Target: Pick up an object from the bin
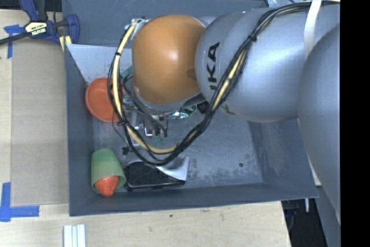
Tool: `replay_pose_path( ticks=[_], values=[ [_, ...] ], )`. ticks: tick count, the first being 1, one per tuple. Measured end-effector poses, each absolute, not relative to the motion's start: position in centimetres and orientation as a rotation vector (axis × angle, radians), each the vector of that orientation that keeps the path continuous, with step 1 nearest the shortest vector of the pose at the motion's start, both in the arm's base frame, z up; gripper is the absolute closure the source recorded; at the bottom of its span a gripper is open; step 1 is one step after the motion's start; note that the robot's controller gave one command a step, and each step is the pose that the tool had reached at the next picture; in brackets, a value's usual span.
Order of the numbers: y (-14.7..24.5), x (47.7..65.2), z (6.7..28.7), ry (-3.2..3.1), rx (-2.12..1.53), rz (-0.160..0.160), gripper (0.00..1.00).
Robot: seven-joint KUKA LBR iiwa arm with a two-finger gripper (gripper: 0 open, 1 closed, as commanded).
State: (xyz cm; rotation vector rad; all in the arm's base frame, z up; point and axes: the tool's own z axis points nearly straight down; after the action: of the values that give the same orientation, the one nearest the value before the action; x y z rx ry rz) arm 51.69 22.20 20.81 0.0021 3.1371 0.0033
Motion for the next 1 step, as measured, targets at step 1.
replay_pose_path(
  ticks=[1],
  values=[
    [22.41,51.66,19.82,3.138,0.076,0.004,0.0]
  ],
)
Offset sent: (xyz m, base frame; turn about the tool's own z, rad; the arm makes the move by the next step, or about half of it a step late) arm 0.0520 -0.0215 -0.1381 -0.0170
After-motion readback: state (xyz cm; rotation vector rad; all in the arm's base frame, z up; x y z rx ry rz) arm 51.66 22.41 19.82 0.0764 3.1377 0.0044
